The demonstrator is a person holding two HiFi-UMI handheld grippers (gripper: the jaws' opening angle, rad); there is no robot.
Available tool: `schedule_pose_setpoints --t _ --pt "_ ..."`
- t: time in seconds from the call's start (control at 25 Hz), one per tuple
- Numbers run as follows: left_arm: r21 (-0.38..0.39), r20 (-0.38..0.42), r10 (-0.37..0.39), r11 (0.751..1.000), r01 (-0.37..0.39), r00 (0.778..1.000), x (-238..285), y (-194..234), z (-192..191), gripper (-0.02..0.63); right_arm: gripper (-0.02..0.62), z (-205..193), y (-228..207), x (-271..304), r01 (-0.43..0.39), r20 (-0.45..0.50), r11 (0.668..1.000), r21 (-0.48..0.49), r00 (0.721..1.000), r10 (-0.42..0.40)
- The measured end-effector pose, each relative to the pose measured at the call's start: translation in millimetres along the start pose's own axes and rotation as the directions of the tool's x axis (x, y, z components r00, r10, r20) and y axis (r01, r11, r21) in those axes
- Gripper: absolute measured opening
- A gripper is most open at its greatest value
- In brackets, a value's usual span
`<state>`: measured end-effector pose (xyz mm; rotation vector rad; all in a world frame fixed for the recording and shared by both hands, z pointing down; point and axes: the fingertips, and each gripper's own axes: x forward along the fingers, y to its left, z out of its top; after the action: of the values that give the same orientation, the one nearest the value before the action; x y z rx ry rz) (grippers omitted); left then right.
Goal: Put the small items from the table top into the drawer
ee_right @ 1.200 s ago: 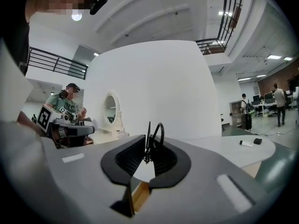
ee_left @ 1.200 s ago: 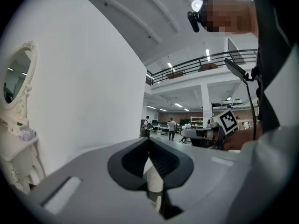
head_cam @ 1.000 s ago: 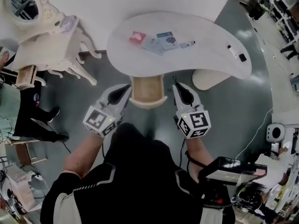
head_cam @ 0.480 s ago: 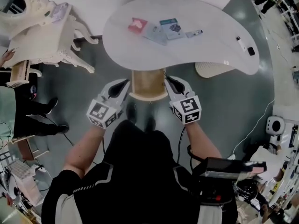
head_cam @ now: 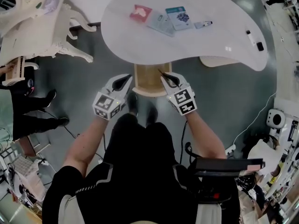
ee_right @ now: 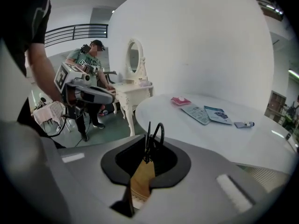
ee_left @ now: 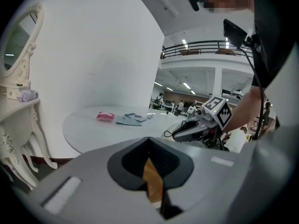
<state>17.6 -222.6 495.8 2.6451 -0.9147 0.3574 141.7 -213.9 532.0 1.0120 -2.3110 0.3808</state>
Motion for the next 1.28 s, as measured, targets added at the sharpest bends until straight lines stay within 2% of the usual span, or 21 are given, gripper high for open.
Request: schedule_pose_setpoints --t 0.12,0.28,0.52,0.76,0.96,1.04,1.2,1.28 --pt "0.006 -0.032 -0.006 1.000 0.006 0.999 7.0 6.1 -17.5 0.000 0.034 -15.4 2.3 16.2 -0.028 -0.062 0.998 -0.061 0.998 0.024" --pt "0.006 -0.101 0.025 1.000 -0.025 0.995 20.1 21.8 -45.3 0.000 0.034 -32.1 0.9 39.2 -0.057 -0.123 0.994 -0.091 0.991 0.046" --pt "0.003 -0.164 0.016 1.000 -0.015 0.986 32.8 29.1 -73.2 0.000 0.034 -58.6 -0.4 65.4 -0.105 -0.223 0.981 -0.164 0.973 0.067" --pt "0.013 -0.189 0.012 1.000 -0.009 0.982 39.4 37.8 -91.5 0.000 0.034 -85.5 5.0 91.7 -0.181 -0.330 0.934 -0.308 0.941 0.074" --pt "-0.001 -0.214 0.021 1.000 -0.022 0.977 38.9 47.2 -110.9 0.000 0.034 -103.5 9.1 115.2 -0.240 -0.393 0.894 -0.378 0.916 0.080" --pt "-0.003 -0.219 0.022 1.000 -0.023 0.976 40.4 50.8 -116.8 0.000 0.034 -114.3 9.4 124.8 -0.264 -0.430 0.881 -0.392 0.900 0.078" --pt "-0.025 -0.213 0.031 0.999 -0.037 0.977 43.3 58.3 -125.7 0.000 0.016 -136.9 13.3 138.2 -0.356 -0.561 0.870 -0.341 0.820 0.115" --pt "-0.028 -0.216 0.036 0.999 -0.043 0.976 43.4 61.8 -130.9 0.000 0.034 -140.5 12.0 145.8 -0.379 -0.586 0.861 -0.340 0.801 0.121"
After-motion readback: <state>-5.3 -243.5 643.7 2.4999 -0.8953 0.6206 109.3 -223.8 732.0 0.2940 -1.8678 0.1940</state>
